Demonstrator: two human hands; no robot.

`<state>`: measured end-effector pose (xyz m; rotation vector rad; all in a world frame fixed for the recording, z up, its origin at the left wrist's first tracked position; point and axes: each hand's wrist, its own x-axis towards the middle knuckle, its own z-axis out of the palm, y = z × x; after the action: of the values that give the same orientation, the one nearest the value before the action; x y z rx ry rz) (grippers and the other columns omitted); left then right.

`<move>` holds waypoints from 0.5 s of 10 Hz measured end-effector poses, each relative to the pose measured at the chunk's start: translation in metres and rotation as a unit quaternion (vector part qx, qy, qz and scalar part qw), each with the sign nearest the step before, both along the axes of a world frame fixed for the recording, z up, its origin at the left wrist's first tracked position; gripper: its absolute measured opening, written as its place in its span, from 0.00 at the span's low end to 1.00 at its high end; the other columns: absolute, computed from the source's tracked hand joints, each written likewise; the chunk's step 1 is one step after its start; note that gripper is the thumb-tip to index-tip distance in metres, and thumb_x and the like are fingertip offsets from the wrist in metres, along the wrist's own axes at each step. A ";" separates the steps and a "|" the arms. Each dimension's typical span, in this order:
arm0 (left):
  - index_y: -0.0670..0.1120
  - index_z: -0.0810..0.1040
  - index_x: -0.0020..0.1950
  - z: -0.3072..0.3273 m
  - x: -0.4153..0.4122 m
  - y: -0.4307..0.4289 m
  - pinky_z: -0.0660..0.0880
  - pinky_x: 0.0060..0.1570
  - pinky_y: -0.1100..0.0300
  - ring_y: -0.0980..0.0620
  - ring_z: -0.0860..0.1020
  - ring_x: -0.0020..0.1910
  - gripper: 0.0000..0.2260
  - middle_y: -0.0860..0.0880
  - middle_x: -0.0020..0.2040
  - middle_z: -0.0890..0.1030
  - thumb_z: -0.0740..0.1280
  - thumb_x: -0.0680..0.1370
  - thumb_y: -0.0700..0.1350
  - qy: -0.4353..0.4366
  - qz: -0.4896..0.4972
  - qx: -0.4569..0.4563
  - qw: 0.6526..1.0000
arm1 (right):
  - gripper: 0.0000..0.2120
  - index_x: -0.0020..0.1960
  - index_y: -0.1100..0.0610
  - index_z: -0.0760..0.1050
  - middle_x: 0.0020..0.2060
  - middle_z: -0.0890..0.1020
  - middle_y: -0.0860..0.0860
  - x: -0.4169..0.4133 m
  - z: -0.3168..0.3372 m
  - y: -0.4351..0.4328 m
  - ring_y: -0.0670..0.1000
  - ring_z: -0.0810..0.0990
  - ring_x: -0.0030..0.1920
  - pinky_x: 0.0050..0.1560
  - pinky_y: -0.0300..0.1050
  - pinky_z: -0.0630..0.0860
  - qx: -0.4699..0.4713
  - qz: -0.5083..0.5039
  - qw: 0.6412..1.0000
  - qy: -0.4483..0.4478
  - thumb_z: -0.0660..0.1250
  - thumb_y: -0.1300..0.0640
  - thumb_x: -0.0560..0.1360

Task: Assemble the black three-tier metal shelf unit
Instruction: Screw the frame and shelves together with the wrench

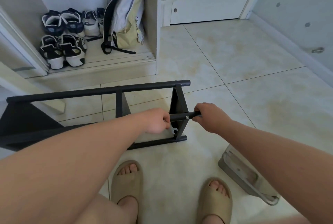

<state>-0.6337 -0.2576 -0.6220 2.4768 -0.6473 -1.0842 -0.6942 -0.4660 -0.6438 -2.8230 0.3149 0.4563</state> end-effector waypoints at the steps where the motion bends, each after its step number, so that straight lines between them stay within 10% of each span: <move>1: 0.46 0.78 0.59 0.014 -0.017 0.009 0.74 0.44 0.58 0.46 0.81 0.52 0.08 0.47 0.56 0.79 0.61 0.83 0.44 0.041 -0.010 0.042 0.998 | 0.10 0.56 0.55 0.75 0.50 0.76 0.52 -0.025 0.008 0.013 0.54 0.75 0.48 0.45 0.47 0.71 0.005 -0.005 0.999 0.039 0.68 0.50 0.80; 2: 0.43 0.76 0.67 0.020 -0.036 0.015 0.79 0.51 0.53 0.42 0.82 0.54 0.14 0.44 0.64 0.77 0.65 0.81 0.41 0.048 0.004 0.076 0.996 | 0.11 0.56 0.56 0.75 0.47 0.75 0.51 -0.056 0.014 0.033 0.55 0.75 0.47 0.44 0.46 0.69 0.019 -0.008 0.998 0.066 0.69 0.50 0.79; 5: 0.37 0.77 0.63 0.008 -0.105 0.040 0.76 0.35 0.58 0.51 0.75 0.32 0.13 0.48 0.37 0.74 0.59 0.82 0.38 0.024 0.069 0.103 0.992 | 0.13 0.54 0.58 0.75 0.47 0.79 0.53 -0.153 0.014 0.095 0.55 0.76 0.46 0.42 0.46 0.71 0.063 -0.062 0.991 0.102 0.71 0.50 0.78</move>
<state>-0.7389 -0.2174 -0.6140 2.6147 -0.3594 -1.2054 -0.8469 -0.3714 -0.6297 -2.6208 0.4813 0.7133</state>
